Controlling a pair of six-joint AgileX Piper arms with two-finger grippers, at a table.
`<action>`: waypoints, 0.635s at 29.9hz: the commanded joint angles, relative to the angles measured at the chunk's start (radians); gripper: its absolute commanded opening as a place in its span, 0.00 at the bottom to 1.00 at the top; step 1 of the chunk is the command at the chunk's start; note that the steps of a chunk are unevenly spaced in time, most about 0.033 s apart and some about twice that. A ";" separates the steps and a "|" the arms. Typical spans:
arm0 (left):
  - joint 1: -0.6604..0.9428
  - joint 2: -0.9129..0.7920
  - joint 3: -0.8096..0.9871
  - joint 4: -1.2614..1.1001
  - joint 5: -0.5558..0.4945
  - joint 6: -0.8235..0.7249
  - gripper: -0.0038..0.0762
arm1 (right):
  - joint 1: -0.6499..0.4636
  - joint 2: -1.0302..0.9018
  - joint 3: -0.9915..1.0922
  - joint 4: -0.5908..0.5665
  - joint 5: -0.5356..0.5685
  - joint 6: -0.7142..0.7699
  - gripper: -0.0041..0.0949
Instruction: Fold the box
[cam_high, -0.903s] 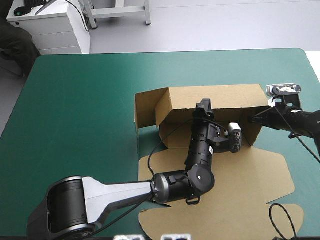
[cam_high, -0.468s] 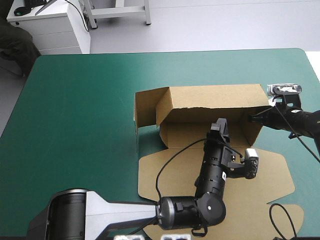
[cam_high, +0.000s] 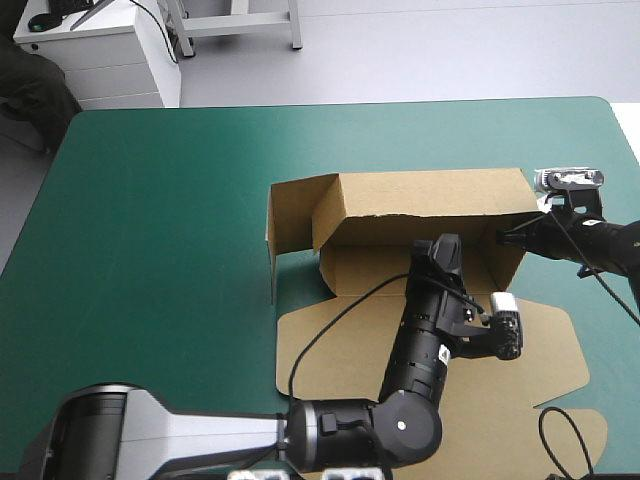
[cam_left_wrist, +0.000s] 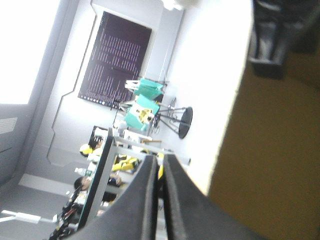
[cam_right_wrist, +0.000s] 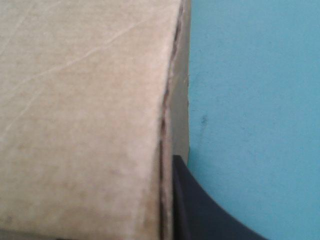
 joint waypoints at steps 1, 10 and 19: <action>0.023 -0.134 -0.075 0.040 -0.080 -0.009 0.06 | -0.003 -0.026 -0.029 0.034 -0.004 0.015 0.04; 0.230 -0.284 -0.178 -0.158 -0.190 0.041 0.06 | -0.003 -0.035 -0.033 0.034 -0.004 0.011 0.04; 0.585 -0.431 -0.220 -0.451 -0.266 0.056 0.06 | -0.003 -0.049 -0.144 0.034 0.082 0.052 0.04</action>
